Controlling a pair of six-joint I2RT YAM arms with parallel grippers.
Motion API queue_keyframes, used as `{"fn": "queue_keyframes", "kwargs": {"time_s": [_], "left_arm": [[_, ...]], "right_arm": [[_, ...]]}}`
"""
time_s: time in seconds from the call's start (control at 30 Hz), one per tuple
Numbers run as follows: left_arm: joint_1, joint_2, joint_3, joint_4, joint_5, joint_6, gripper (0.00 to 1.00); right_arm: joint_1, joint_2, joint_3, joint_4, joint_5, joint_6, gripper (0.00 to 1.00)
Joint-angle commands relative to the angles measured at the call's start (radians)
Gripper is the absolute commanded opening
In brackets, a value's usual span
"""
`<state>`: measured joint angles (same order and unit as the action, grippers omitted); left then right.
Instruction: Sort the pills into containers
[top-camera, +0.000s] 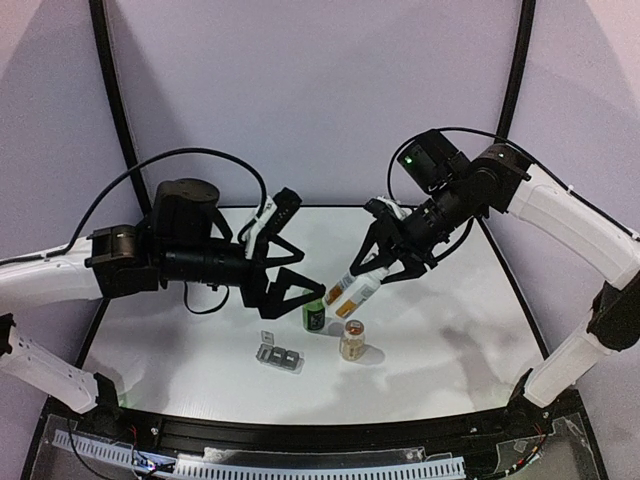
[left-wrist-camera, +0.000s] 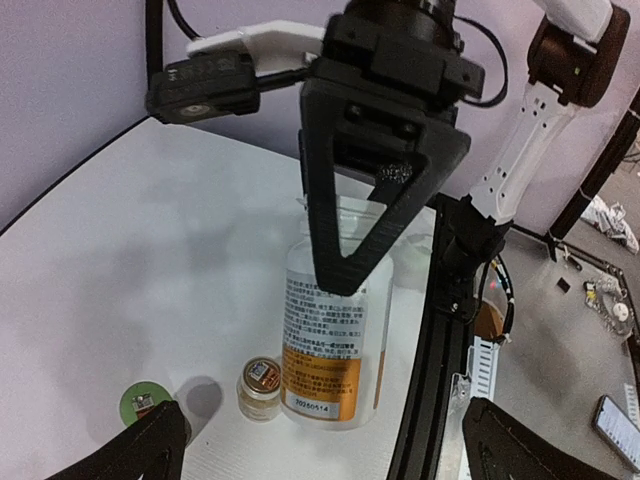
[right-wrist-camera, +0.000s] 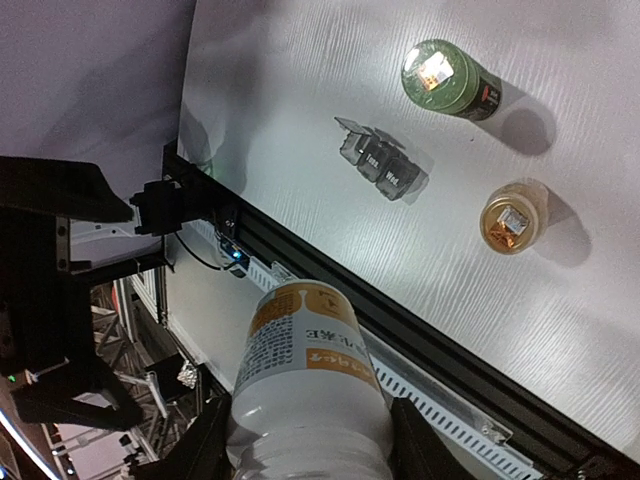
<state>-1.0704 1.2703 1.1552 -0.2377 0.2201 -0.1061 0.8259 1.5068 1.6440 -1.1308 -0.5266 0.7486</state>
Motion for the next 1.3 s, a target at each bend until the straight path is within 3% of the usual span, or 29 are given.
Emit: {"fn": "queue_keyframes", "kwargs": {"time_s": [0.0, 0.17, 0.93, 1.03, 1.27], "left_arm": [[-0.020, 0.039, 0.045, -0.030, -0.036, 0.083, 0.99], [-0.033, 0.101, 0.069, -0.039, 0.052, 0.095, 0.99], [-0.034, 0.199, 0.108, 0.060, 0.036, 0.017, 0.97], [-0.034, 0.209, 0.112, 0.063, 0.028, 0.017, 0.87], [-0.034, 0.213, 0.106, 0.060, 0.028, 0.031, 0.40]], "right_arm": [[0.007, 0.008, 0.033, 0.047, -0.101, 0.132, 0.17], [0.010, 0.018, 0.040, 0.084, -0.134, 0.176, 0.15], [0.038, 0.026, 0.045, 0.094, -0.152, 0.158, 0.15], [0.041, 0.021, 0.045, 0.092, -0.146, 0.158, 0.16], [0.043, 0.003, 0.038, 0.098, -0.133, 0.137, 0.21]]}}
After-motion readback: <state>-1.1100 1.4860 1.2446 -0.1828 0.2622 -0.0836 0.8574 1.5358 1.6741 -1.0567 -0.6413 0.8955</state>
